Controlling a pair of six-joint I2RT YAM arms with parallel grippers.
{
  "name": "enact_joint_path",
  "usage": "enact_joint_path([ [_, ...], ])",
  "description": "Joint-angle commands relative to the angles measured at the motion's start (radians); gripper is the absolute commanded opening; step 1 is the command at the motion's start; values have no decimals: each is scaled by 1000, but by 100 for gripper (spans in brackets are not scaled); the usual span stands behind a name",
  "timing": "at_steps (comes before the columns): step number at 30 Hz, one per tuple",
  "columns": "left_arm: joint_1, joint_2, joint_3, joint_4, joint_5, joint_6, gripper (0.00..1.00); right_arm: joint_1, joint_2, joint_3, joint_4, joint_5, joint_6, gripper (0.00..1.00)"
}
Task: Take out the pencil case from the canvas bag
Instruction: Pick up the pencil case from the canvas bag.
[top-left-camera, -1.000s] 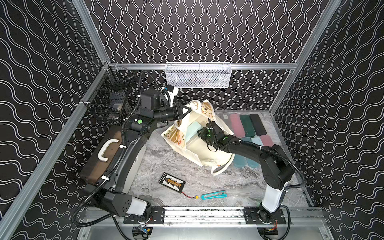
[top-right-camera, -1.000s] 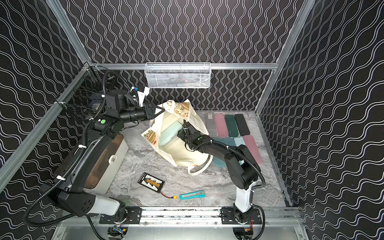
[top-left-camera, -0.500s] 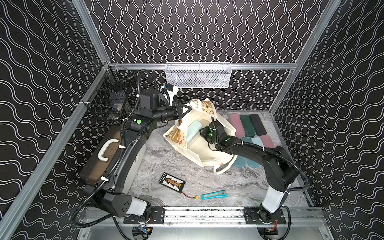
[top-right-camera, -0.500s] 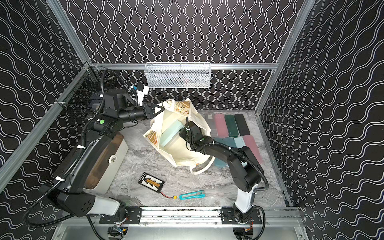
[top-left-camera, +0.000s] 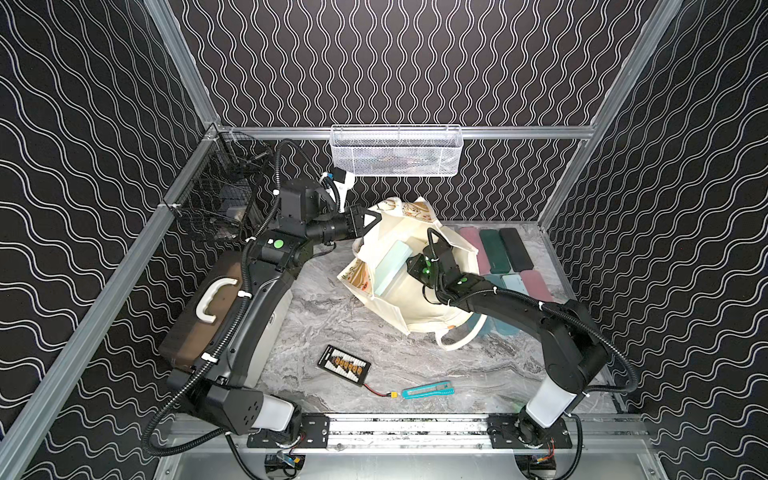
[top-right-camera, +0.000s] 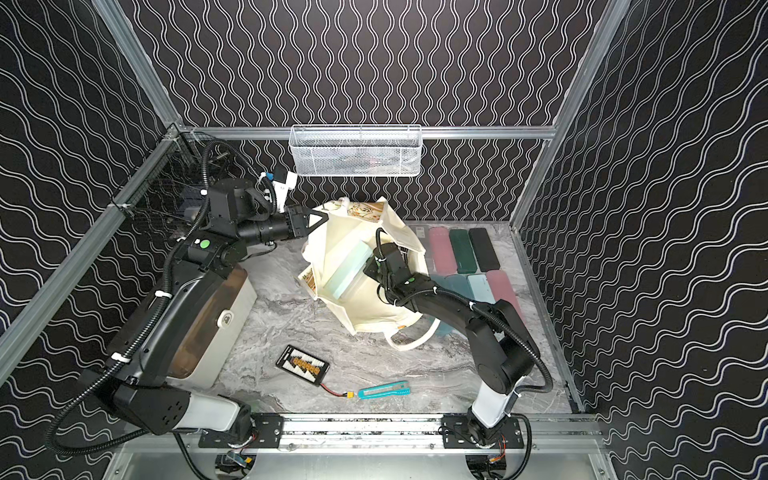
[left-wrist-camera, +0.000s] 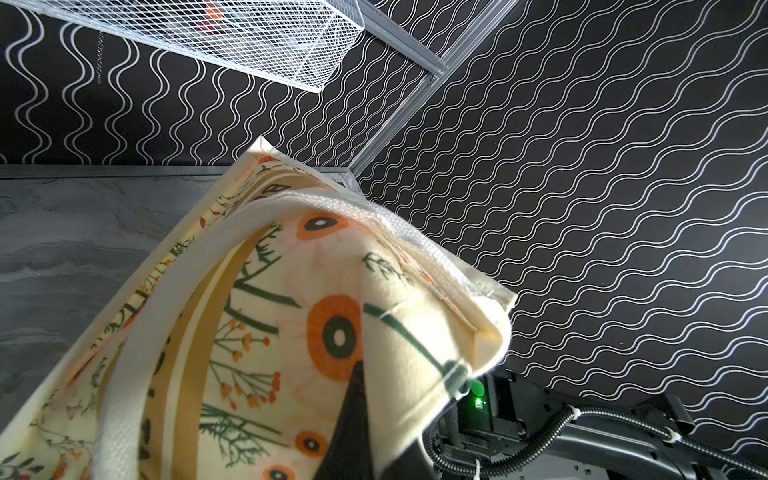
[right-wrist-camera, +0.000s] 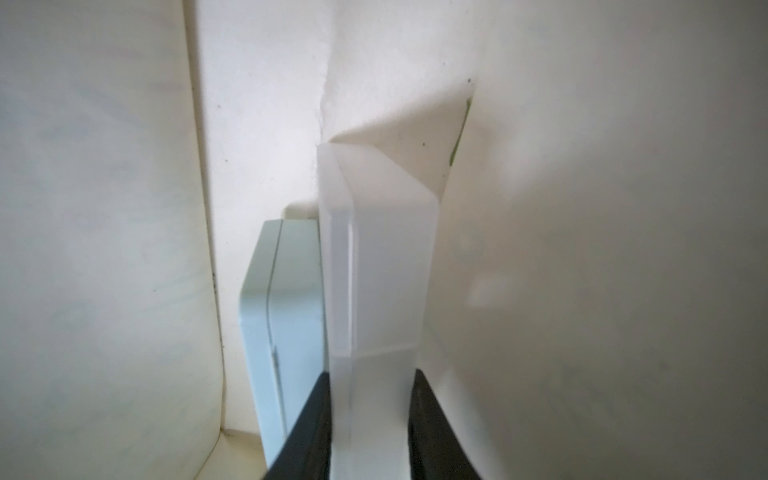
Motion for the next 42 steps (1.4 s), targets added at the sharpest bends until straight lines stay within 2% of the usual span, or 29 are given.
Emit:
enact_joint_path([
  [1,1,5,10,29,-31,54,0,27,-28,5,-49,74,-99,20],
  [10,2,30,30,-8,-72,75,0,130,-20,117,-254,294,-295,16],
  [19,0,48,43,-37,-136,89,0,179,-87,124,-264,353,-443,15],
  [34,1,101,70,-58,-205,79,0,204,-271,28,-159,162,-632,13],
  [42,1,130,110,-97,-312,64,0,203,-366,29,-153,58,-666,13],
])
